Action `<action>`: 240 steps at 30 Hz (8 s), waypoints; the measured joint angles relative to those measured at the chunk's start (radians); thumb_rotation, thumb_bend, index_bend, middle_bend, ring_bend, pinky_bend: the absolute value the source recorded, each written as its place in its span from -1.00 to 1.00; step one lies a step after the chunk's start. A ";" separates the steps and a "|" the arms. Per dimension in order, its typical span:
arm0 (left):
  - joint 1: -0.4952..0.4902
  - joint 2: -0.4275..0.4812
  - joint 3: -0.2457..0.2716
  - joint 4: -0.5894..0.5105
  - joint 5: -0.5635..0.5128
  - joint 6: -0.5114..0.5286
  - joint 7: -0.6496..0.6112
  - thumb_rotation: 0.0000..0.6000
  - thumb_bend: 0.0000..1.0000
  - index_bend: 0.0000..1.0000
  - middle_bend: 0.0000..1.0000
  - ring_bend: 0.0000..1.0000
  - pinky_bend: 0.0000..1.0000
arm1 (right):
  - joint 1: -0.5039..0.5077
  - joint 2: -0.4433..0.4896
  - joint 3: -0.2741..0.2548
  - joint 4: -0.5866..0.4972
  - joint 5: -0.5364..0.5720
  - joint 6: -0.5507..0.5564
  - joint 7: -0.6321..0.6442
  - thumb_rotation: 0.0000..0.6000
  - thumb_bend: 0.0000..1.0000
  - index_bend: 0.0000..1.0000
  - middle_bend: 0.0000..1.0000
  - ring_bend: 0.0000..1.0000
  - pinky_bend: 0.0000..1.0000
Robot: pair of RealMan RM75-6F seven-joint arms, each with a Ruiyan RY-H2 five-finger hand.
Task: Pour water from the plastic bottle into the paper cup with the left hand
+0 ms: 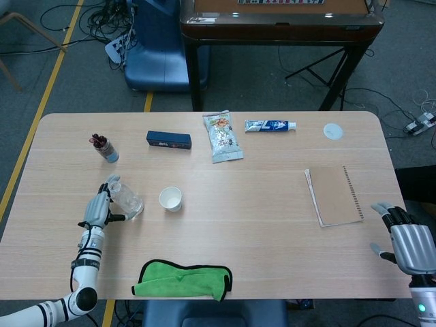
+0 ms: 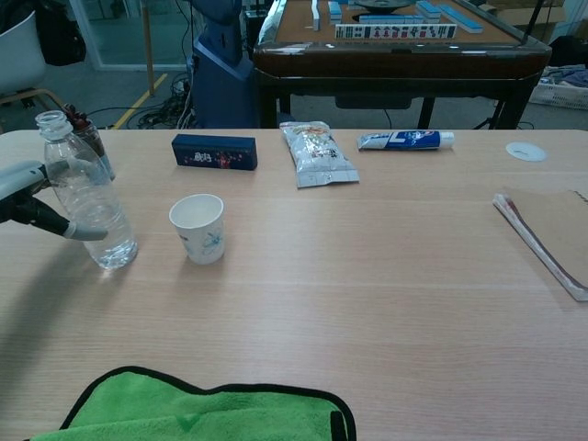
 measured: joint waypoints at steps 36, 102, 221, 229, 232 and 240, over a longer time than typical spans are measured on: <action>0.008 -0.036 -0.032 -0.012 0.014 0.032 -0.071 1.00 -1.00 -0.59 -0.53 -0.47 -0.08 | 0.000 0.000 0.000 0.001 -0.001 -0.002 -0.001 1.00 -0.98 -0.52 -0.56 -0.58 -0.22; -0.006 -0.041 0.041 -0.013 0.258 0.135 0.000 1.00 -1.00 -0.07 0.03 0.02 0.36 | -0.003 0.006 0.000 -0.003 -0.006 0.006 0.003 1.00 -0.98 -0.49 -0.54 -0.58 -0.22; -0.212 -0.138 0.104 0.281 0.295 0.123 0.923 1.00 -1.00 0.05 0.15 0.10 0.43 | 0.007 0.004 -0.012 -0.001 -0.011 -0.021 0.017 1.00 -0.98 -0.49 -0.54 -0.58 -0.22; -0.214 -0.146 0.108 0.257 0.249 0.126 1.016 1.00 -1.00 0.05 0.15 0.10 0.43 | 0.007 0.004 -0.013 -0.002 -0.011 -0.023 0.014 1.00 -0.98 -0.49 -0.54 -0.58 -0.22; -0.222 -0.162 0.107 0.265 0.233 0.125 1.045 1.00 -1.00 0.05 0.15 0.10 0.43 | 0.007 0.005 -0.012 -0.003 -0.011 -0.021 0.016 1.00 -0.98 -0.49 -0.54 -0.58 -0.22; -0.241 -0.201 0.101 0.294 0.200 0.129 1.109 1.00 -1.00 0.05 0.15 0.10 0.43 | 0.004 0.012 -0.011 -0.005 -0.014 -0.013 0.026 1.00 -0.98 -0.49 -0.54 -0.58 -0.22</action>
